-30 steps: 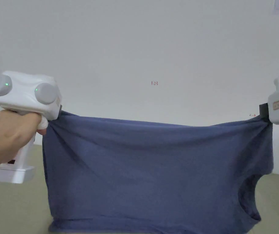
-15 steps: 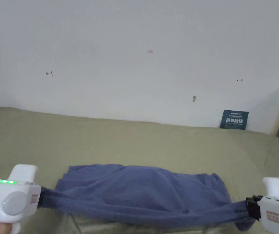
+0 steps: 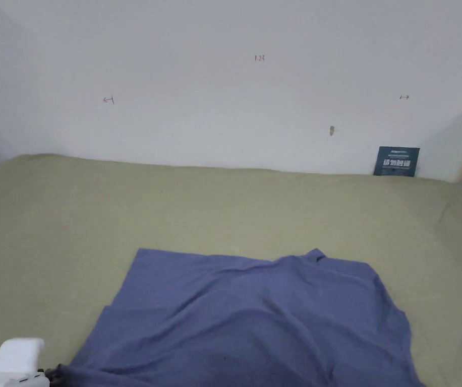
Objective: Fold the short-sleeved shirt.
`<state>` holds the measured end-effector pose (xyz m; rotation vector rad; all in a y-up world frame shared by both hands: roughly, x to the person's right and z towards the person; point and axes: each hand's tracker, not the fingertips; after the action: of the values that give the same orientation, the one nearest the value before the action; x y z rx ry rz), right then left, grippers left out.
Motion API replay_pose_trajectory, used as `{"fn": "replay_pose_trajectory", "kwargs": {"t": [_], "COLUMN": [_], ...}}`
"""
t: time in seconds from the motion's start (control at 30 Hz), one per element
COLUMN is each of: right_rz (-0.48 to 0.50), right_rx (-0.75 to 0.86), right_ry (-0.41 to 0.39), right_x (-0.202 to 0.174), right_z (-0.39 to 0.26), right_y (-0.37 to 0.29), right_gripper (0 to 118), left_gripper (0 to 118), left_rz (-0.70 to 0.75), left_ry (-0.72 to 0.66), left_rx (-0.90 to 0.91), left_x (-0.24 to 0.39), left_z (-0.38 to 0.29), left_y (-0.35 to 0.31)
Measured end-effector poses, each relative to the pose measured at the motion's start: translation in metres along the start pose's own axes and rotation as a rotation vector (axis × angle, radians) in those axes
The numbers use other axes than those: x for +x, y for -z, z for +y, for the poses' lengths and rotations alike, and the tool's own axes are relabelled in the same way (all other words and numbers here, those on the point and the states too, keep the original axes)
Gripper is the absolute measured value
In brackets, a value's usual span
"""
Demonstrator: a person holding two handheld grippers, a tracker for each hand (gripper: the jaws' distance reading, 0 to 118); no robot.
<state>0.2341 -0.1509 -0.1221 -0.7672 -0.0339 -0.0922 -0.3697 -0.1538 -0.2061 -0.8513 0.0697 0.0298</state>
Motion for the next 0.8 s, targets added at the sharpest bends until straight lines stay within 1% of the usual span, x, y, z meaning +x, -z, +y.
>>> {"fn": "replay_pose_trajectory", "kwargs": {"t": [0.13, 0.27, 0.33, 0.37, 0.4, 0.43, 0.47, 0.5, 0.53, 0.6, 0.63, 0.67, 0.7, 0.73, 0.77, 0.8], "right_rz": [-0.004, -0.004, 0.014, 0.019, 0.026, 0.017, 0.009, 0.018, 0.035, 0.007, 0.003, 0.002, -0.005, -0.014, -0.017, -0.042], "right_rx": [-0.006, -0.018, -0.036, -0.038, -0.035, -0.036, -0.055, -0.049, -0.003, -0.014, -0.009, -0.007, -0.009, 0.004, 0.008, 0.016], "right_ry": [-0.006, -0.001, 0.000, 0.005, 0.007, 0.001, 0.000, 0.009, 0.010, 0.017, 0.021, 0.022, 0.023, 0.029, 0.031, 0.036], "right_x": [-0.001, -0.003, -0.003, -0.003, -0.004, -0.007, -0.005, -0.004, -0.002, 0.000, 0.002, 0.004, 0.003, -0.001, 0.000, 0.000], "right_z": [-0.016, -0.019, -0.017, -0.018, -0.018, -0.018, -0.018, -0.022, -0.024, -0.018, -0.019, -0.019, -0.015, -0.010, -0.009, -0.010], "right_y": [-0.010, -0.007, -0.001, 0.001, 0.002, 0.003, 0.007, 0.005, 0.006, 0.002, 0.002, 0.002, -0.001, -0.007, -0.008, -0.006], "right_gripper": [0, 0, 0, 5, 25, 81, 115, 114, 111, 113, 113, 108, 91, 37, 0, 0], "left_gripper": [1, 1, 1, 7, 25, 70, 100, 107, 106, 105, 102, 93, 69, 9, 0, 0], "left_rz": [-0.006, -0.019, -0.033, -0.048, -0.060, -0.057, -0.047, -0.035, -0.034, -0.005, 0.003, 0.001, -0.008, -0.010, -0.010, 0.020], "left_ry": [0.027, -0.009, -0.021, -0.028, -0.040, -0.056, -0.072, -0.083, -0.087, -0.106, -0.116, -0.140, -0.156, -0.152, -0.146, -0.141], "left_rx": [-0.027, -0.042, -0.039, -0.039, -0.041, -0.051, -0.067, -0.070, -0.050, -0.044, -0.035, -0.019, -0.011, -0.008, -0.008, 0.011], "left_x": [-0.001, -0.006, -0.006, -0.007, -0.009, -0.010, -0.011, -0.014, -0.018, -0.025, -0.029, -0.033, -0.031, -0.033, -0.033, -0.033], "left_z": [-0.020, -0.028, -0.030, -0.031, -0.032, -0.034, -0.036, -0.038, -0.039, -0.039, -0.039, -0.038, -0.035, -0.034, -0.034, -0.035], "left_y": [-0.008, 0.000, 0.005, 0.007, 0.008, 0.008, 0.010, 0.008, 0.003, -0.004, -0.009, -0.014, -0.025, -0.030, -0.032, -0.034]}}
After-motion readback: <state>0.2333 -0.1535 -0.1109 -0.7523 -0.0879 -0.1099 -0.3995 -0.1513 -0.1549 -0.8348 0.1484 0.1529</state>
